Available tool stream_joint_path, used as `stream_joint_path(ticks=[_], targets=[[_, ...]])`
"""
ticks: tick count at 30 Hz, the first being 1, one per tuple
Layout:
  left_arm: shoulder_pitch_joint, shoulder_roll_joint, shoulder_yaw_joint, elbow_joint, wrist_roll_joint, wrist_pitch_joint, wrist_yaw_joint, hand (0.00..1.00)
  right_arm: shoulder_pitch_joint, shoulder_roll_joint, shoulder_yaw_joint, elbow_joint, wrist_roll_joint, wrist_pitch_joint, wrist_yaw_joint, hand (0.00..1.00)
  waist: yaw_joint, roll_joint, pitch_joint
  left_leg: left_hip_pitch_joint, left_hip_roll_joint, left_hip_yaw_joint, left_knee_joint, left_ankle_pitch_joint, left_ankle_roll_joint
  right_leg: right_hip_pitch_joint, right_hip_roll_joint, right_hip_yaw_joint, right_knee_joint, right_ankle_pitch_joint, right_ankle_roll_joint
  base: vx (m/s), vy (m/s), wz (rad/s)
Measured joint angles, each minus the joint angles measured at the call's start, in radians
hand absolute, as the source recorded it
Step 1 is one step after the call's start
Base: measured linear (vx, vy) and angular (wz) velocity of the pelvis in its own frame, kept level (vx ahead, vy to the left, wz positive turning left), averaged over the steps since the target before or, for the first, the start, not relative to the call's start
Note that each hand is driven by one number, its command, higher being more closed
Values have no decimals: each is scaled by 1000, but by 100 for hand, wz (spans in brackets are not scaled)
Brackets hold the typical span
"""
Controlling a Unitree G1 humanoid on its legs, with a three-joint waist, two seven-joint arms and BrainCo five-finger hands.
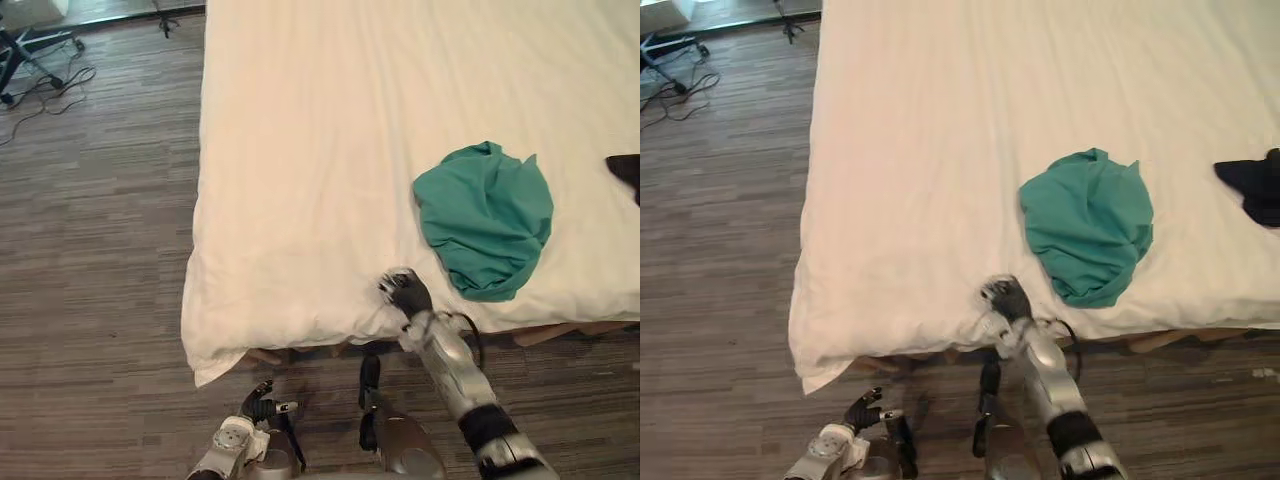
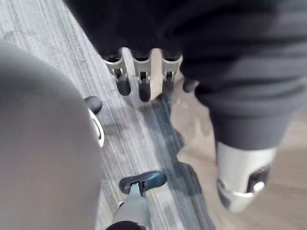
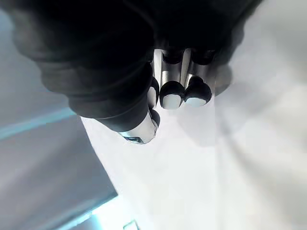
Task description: Tidy the bed and pick cloth on bed and put in laundry
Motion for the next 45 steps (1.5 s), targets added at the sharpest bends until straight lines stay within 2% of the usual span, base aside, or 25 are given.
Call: stream_joint_path(ticks=[1,2,7,10,13,17,20,22,25,27,28,29,30,32,34,35,36,37,38,39,40,41,43,44,45], targets=[[2,6,1,0,9,0,1,0,87,8,-72,62,-11,20,-49,100,-11,-9,-4,12,-5,16,2,-11,0,0,-1,17,0,1,-1,103,107,-31],[6,11,2,0,18,0,3,0,130,9,-113,134,-13,35,-80,0,-22,-14,-8,13,-7,27,3,-17,3,1,-1,23,0,1,-1,89,94,-30],[21,57,55,0,16,-2,17,0,298,8,-434,543,-17,27,-238,0,-77,-30,-18,61,-19,100,2,-31,3,8,-3,81,0,0,1,82,73,-38],[20,78,78,-8,14,-1,17,0,363,21,-535,604,-55,5,-279,0,-109,-35,-28,85,-24,130,2,-31,3,16,-2,106,0,0,3,4,11,-31],[21,75,76,-7,14,14,15,0,378,59,-587,630,-86,4,-249,0,-116,-33,-45,91,-22,149,1,-36,2,15,2,116,0,0,3,-43,-2,-12],[64,46,67,4,18,42,15,0,354,99,-567,619,-87,-4,-115,0,-107,-13,-79,113,-12,192,68,-105,12,15,36,194,0,-16,11,-66,0,-46],[107,29,116,-14,6,37,20,0,325,93,-475,606,-89,-11,-68,0,-90,-31,-92,-6,26,33,420,-140,84,-7,40,301,37,-16,5,-80,-19,-108],[124,5,155,-23,4,26,62,0,300,46,-380,511,-86,-32,-55,0,-73,12,-89,-118,38,-236,749,-131,117,-59,115,442,137,-39,-5,-62,89,-208],[132,4,152,-4,0,27,81,0,285,46,-321,449,-68,-53,-66,0,-74,33,-91,-143,29,-342,865,-200,167,-109,191,502,186,-36,-10,-184,201,-158],[106,14,146,11,-2,32,92,0,282,63,-313,459,-42,-64,-84,0,-76,7,-89,-102,-11,-358,809,-279,172,-141,212,537,192,-6,11,-264,235,-126],[93,16,138,9,-5,41,98,0,270,76,-317,481,-55,-86,-87,0,-77,-4,-85,-34,-28,-315,695,-336,161,-168,210,515,190,-24,8,-305,278,-143],[65,32,122,12,-9,52,93,0,244,112,-315,479,-85,-123,-99,0,-76,-66,-60,71,-76,-211,491,-356,141,-188,134,331,195,-67,-31,-293,276,-157],[52,46,113,13,-10,53,93,0,244,126,-310,463,-103,-146,-105,0,-70,-82,-48,117,-99,-175,411,-348,127,-192,95,243,193,-81,-31,-233,223,-165],[25,51,96,-1,-9,52,102,0,216,120,-272,469,-157,-191,-151,0,-63,-85,-48,232,-110,-6,194,-350,125,-225,19,-84,275,-117,-46,-137,123,-172],[9,57,100,-1,-10,61,99,0,191,115,-271,506,-161,-185,-180,0,-55,-76,-51,237,-95,67,200,-350,125,-203,15,-164,462,-138,-92,-70,45,-143],[10,60,108,-1,-10,66,94,0,182,97,-270,524,-158,-177,-185,0,-43,-73,-51,232,-104,98,257,-348,125,-178,17,-169,506,-147,-141,-157,61,-152],[11,68,115,3,-4,76,80,0,171,74,-244,511,-157,-178,-176,0,-31,-99,-58,172,-118,82,404,-309,167,-173,18,-149,461,-83,-224,-230,47,-160],[10,78,113,14,-3,80,73,0,154,69,-237,520,-158,-184,-161,0,-22,-112,-58,96,-120,22,482,-332,231,-129,27,-60,329,-18,-164,-315,1,-115],[-20,71,110,23,-3,79,70,0,117,51,-273,538,-156,-184,-142,0,-21,-59,-49,36,-52,-2,338,-291,231,-102,33,-49,362,-85,-124,-178,-23,-69],[-18,63,107,10,-3,76,67,0,95,35,-278,550,-151,-178,-138,0,-14,-56,-48,59,-55,-19,313,-280,142,-124,-2,-85,518,-194,-121,-91,17,-75],[-11,61,96,12,-3,83,56,0,64,23,-270,555,-151,-178,-107,0,-29,-25,-54,76,-48,22,311,-279,143,-111,-113,-133,760,-344,-100,-6,24,-66],[-9,59,96,16,-3,84,56,0,65,25,-267,556,-151,-177,-93,0,-28,-17,-62,75,-42,25,312,-279,142,-98,-140,-131,782,-357,-90,-1,-58,-60],[14,59,96,24,-4,85,56,0,72,45,-246,556,-152,-178,-54,0,-23,-26,-86,74,-30,45,314,-270,125,-31,-214,-70,737,-341,-20,13,-147,-47],[20,86,96,33,-3,87,58,0,76,73,-238,568,-170,-178,-30,0,-21,-51,-102,69,-17,60,299,-246,90,21,-188,-37,579,-333,41,19,-200,-58],[20,85,96,38,-3,87,58,0,76,74,-232,577,-171,-182,-22,0,-19,-45,-110,69,-6,72,277,-231,81,33,-167,-45,519,-320,38,56,-314,-100]])
